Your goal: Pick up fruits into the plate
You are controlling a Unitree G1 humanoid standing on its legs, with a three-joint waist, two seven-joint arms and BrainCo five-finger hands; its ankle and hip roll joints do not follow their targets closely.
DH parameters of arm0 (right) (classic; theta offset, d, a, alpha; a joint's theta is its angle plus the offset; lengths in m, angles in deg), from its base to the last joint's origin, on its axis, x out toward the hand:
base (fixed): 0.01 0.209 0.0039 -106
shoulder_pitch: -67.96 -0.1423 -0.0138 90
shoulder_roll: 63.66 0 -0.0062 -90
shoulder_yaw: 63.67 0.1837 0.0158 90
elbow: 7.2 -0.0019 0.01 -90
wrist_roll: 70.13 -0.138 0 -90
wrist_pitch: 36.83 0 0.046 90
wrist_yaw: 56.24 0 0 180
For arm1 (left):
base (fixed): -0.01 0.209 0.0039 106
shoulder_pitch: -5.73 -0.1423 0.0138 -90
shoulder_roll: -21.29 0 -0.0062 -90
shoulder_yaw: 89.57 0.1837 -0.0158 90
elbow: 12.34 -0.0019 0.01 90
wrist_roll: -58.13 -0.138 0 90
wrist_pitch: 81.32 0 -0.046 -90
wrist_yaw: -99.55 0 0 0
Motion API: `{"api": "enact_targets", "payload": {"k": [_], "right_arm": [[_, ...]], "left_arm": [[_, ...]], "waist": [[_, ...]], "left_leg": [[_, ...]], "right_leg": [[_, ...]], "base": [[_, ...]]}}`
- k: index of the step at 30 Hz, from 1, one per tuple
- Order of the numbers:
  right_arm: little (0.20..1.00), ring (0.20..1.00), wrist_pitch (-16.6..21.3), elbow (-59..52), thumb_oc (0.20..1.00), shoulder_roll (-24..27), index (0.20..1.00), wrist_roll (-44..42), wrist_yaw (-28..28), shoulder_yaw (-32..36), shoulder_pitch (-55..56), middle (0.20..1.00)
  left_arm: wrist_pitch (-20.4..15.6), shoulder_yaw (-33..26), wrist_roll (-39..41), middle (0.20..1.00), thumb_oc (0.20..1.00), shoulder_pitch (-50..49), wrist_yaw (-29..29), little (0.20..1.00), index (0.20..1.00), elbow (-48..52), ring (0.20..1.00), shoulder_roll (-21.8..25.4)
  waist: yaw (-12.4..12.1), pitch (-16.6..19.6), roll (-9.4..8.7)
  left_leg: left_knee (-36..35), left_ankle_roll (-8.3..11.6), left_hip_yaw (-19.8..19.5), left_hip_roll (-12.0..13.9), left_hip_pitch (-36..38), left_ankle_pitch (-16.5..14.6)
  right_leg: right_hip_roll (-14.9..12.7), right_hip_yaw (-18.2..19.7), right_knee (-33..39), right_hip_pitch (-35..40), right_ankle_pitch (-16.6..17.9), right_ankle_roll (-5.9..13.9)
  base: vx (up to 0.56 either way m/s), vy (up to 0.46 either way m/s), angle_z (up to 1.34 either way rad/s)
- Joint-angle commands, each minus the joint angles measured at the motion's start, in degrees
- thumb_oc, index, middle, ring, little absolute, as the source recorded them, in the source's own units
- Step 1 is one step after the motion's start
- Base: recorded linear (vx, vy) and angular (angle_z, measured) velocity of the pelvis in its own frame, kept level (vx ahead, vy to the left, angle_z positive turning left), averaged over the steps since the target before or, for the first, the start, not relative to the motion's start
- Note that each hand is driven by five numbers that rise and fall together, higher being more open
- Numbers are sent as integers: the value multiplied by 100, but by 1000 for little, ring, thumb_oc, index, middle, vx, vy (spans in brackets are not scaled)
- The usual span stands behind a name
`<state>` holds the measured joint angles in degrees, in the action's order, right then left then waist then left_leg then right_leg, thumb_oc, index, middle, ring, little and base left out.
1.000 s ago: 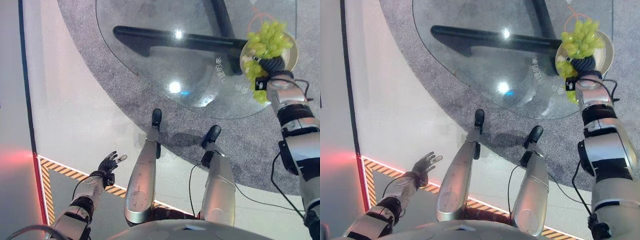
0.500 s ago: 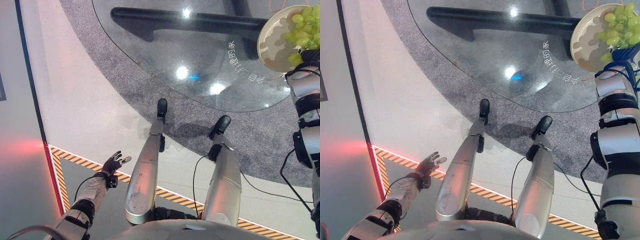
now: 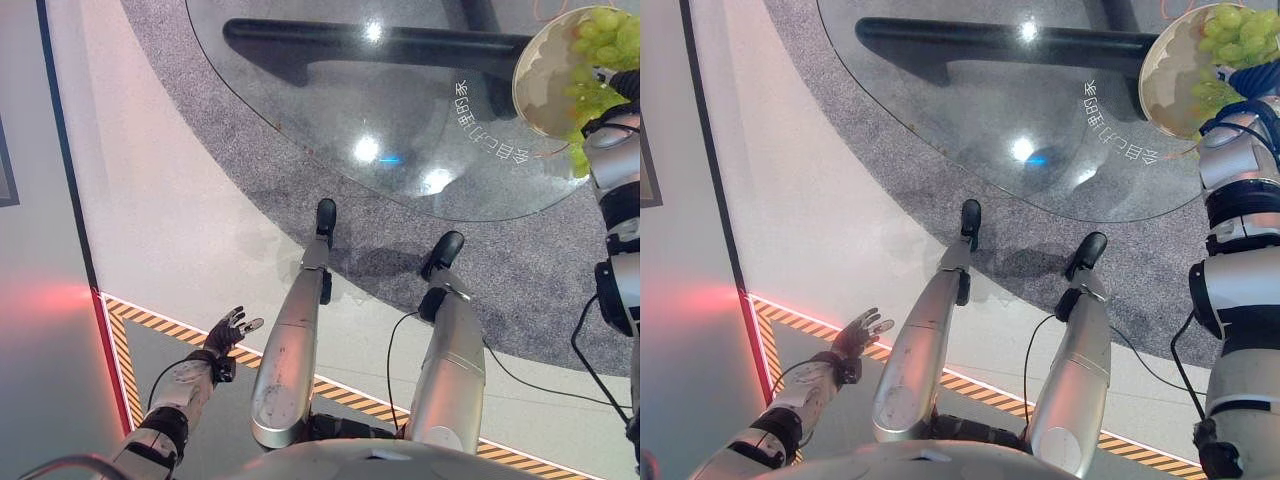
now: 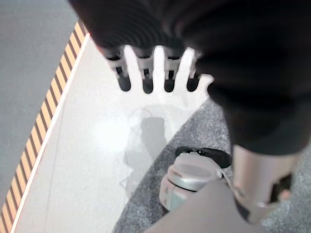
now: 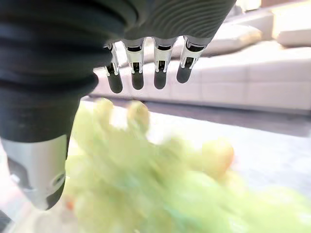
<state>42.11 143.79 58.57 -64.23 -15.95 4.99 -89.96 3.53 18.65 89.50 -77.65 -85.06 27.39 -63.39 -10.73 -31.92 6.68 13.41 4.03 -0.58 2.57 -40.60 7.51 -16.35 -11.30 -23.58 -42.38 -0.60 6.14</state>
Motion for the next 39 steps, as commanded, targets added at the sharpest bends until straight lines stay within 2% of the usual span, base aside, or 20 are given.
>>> {"api": "enact_targets", "payload": {"k": [1,2,3,4,9,10,12,15,18,20,23,24,29,34,35,36,37,39], "right_arm": [[1000,1000,600,-341,1000,566,1000,160,771,-350,221,1000],[1000,1000,723,-433,1000,519,1000,148,867,-287,228,1000],[1000,1000,723,-427,1000,506,1000,148,864,-298,285,1000],[1000,1000,925,-580,1000,419,1000,77,900,-187,413,1000],[1000,1000,1376,-714,1000,43,1000,-517,694,271,1204,1000],[1000,1000,1506,-633,1000,-207,1000,-749,379,615,1715,1000],[1000,1000,1661,-559,1000,-460,1000,-981,167,875,2226,1000],[1000,1000,1706,-476,1000,-947,1000,-1300,-295,1113,2890,1000],[1000,1000,1724,-408,1000,-1358,1000,-1692,-773,1067,3476,1000],[1000,1000,1729,-427,1000,-1772,1000,-2060,-1242,1151,4192,1000],[1000,1000,1850,-328,1000,-2025,1000,-2128,-1506,1242,4708,1000],[1000,1000,1825,-266,1000,-2236,1000,-2144,-1653,1232,5037,1000],[1000,1000,1580,196,1000,-2712,1000,-2229,-2163,1189,5578,1000],[1000,1000,1315,623,1000,-2925,1000,-2131,-2644,1168,5877,1000],[1000,1000,1046,761,1000,-3010,1000,-1988,-2930,1155,6018,1000],[1000,1000,1017,770,1000,-3014,1000,-1975,-2958,1152,6028,1000],[1000,1000,818,948,1000,-3066,1000,-1871,-3218,1128,6102,1000],[1000,1000,598,1134,1000,-3122,1000,-1755,-3401,1090,6160,1000]], "left_arm": [[-18,145,-229,1000,1000,-514,232,1000,1000,-123,1000,107],[-28,89,-255,1000,1000,-429,283,1000,1000,-188,1000,104],[-27,115,-255,1000,1000,-484,281,1000,1000,-197,1000,102],[-63,18,-301,1000,1000,-356,362,1000,1000,-362,1000,106],[-69,-126,-611,1000,1000,-146,610,1000,1000,-672,1000,105],[-98,-152,-830,1000,1000,-75,722,1000,1000,-850,1000,82],[43,-176,-1205,1000,1000,46,966,1000,1000,-991,1000,75],[224,-110,-1930,1000,1000,284,1222,1000,1000,-1275,1000,78],[297,129,-2346,1000,1000,386,1263,1000,1000,-1486,1000,77],[464,174,-2397,1000,1000,288,965,1000,1000,-1602,1000,-21],[480,268,-2510,1000,1000,232,881,1000,1000,-1665,1000,-90],[551,287,-2621,1000,1000,197,875,1000,1000,-1670,1000,-163],[663,282,-2994,1000,1000,141,875,1000,1000,-1731,1000,-241],[783,226,-3311,1000,1000,49,798,1000,1000,-1896,1000,-302],[771,137,-3452,1000,1000,-16,815,1000,1000,-1986,1000,-333],[772,132,-3462,1000,1000,-22,819,1000,1000,-1990,1000,-334],[818,93,-3586,1000,1000,-22,809,1000,1000,-2061,1000,-347],[885,46,-3692,1000,1000,-5,801,1000,1000,-2152,1000,-369]], "waist": [[114,212,335],[119,212,317],[125,212,307],[161,212,247],[286,212,58],[361,212,-25],[429,212,-104],[577,213,-248],[693,469,-381],[798,784,-521],[891,1036,-591],[922,1239,-622],[947,1743,-692],[982,2140,-744],[1005,2293,-772],[1005,2300,-774],[1025,2389,-783],[1048,2465,-794]], "left_leg": [[441,-310,114,-664,173,-1010],[374,-333,136,-647,109,-825],[412,-304,117,-659,260,-1014],[314,-315,149,-630,319,-843],[70,-269,192,-554,962,-862],[-29,-247,196,-520,1311,-884],[-198,-224,242,-450,1713,-898],[-469,-179,328,-333,2317,-899],[-737,-138,386,-231,2683,-888],[-900,-130,506,-175,3088,-969],[-969,-124,590,-128,3260,-992],[-1033,-134,631,-98,3410,-1013],[-1335,-96,711,18,3829,-980],[-1486,-58,833,111,4127,-988],[-1542,-47,879,156,4232,-991],[-1549,-45,883,161,4242,-990],[-1613,-29,883,193,4330,-983],[-1652,-27,850,202,4405,-996]], "right_leg": [[782,-228,-213,302,-732,-323],[800,-309,-89,268,-523,-365],[799,-236,-168,389,-717,-317],[817,-311,1,470,-506,-350],[820,-306,288,1089,-464,-307],[803,-278,417,1421,-440,-262],[747,-291,616,1819,-396,-208],[734,-263,972,2443,-300,-125],[712,-230,1384,2844,-146,-53],[668,-197,1712,3253,-48,27],[648,-183,1834,3434,5,79],[655,-176,1932,3592,12,102],[650,-248,2165,3978,70,185],[663,-285,2294,4240,79,215],[689,-252,2342,4336,64,214],[692,-252,2347,4347,63,213],[725,-222,2390,4432,40,205],[766,-157,2421,4514,1,186]], "base": [[-134,-1,4],[-52,-15,4],[-145,22,3],[-48,6,3],[-74,24,4],[-6,43,0],[29,30,-1],[30,14,-3],[70,-4,-11],[121,-1,-16],[76,-1,-18],[92,-4,-3],[75,-30,-12],[97,-24,-9],[90,-25,-15],[87,-34,-16],[45,-24,-11],[42,-23,-7]]}}
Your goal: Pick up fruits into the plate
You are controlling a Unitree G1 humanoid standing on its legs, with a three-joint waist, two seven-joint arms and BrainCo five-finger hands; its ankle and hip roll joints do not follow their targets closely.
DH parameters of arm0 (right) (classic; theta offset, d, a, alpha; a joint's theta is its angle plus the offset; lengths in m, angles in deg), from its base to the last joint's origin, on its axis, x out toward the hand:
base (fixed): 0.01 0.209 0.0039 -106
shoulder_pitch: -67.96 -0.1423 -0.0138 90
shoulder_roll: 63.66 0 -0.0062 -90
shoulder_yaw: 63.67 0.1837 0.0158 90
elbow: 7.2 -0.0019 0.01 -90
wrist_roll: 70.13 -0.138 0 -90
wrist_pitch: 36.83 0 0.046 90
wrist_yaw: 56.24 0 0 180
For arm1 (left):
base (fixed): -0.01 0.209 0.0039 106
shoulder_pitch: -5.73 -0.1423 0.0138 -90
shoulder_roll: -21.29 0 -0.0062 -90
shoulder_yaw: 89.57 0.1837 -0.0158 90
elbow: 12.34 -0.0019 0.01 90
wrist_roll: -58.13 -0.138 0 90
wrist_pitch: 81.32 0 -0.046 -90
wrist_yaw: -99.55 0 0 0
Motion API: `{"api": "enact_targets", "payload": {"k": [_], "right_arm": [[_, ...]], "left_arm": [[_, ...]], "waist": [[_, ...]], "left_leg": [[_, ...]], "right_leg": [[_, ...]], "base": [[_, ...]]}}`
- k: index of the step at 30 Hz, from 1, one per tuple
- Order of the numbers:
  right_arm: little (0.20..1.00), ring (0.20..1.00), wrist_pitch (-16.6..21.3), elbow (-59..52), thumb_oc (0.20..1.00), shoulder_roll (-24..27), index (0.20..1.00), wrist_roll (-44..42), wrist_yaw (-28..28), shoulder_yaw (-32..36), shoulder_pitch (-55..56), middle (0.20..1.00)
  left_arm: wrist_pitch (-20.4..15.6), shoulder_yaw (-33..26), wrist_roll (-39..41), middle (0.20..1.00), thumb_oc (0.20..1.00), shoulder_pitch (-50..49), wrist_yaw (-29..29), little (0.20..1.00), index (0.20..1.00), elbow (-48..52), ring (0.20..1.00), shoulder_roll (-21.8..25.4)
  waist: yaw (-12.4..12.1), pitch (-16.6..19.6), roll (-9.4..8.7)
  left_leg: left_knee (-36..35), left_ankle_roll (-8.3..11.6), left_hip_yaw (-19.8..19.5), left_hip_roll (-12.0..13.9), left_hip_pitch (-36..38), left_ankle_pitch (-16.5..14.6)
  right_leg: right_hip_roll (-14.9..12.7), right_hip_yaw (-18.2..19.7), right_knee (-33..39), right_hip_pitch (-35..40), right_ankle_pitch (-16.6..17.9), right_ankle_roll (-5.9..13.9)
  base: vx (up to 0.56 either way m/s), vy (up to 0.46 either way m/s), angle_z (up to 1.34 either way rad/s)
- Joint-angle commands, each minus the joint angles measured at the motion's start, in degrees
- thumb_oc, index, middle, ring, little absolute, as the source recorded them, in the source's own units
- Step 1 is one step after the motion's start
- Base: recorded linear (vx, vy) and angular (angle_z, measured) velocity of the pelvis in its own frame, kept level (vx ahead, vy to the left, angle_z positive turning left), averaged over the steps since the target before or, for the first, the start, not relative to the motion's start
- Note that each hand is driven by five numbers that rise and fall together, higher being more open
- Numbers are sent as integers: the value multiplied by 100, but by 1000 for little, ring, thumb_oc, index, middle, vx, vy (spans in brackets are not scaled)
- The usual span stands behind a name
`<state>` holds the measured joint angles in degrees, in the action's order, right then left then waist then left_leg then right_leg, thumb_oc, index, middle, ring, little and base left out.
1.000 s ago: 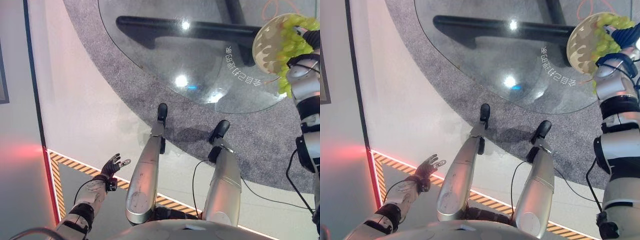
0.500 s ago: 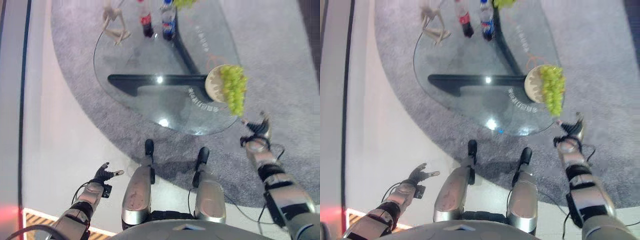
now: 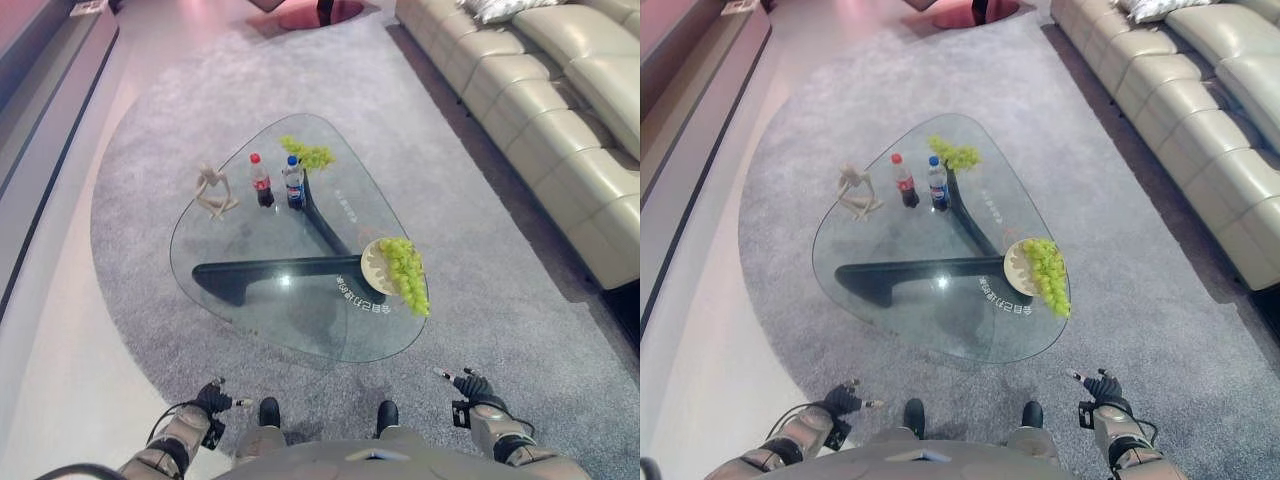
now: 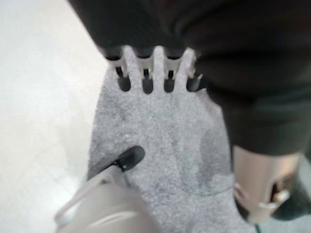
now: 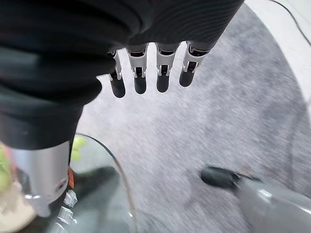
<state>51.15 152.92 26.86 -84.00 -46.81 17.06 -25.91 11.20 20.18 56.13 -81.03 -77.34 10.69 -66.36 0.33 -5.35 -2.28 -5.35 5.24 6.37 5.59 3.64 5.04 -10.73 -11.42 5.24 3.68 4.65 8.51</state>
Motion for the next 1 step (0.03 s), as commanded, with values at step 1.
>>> {"api": "enact_targets", "payload": {"k": [1], "right_arm": [[1000,1000,-382,254,1000,42,1000,225,-368,-127,-234,1000]], "left_arm": [[124,-118,-386,1000,1000,336,20,1000,1000,-497,1000,-72]], "waist": [[-55,-178,100]], "left_leg": [[221,-148,147,-99,-4,-754]], "right_leg": [[211,-133,-457,-76,-533,-56]], "base": [[0,0,0]]}}
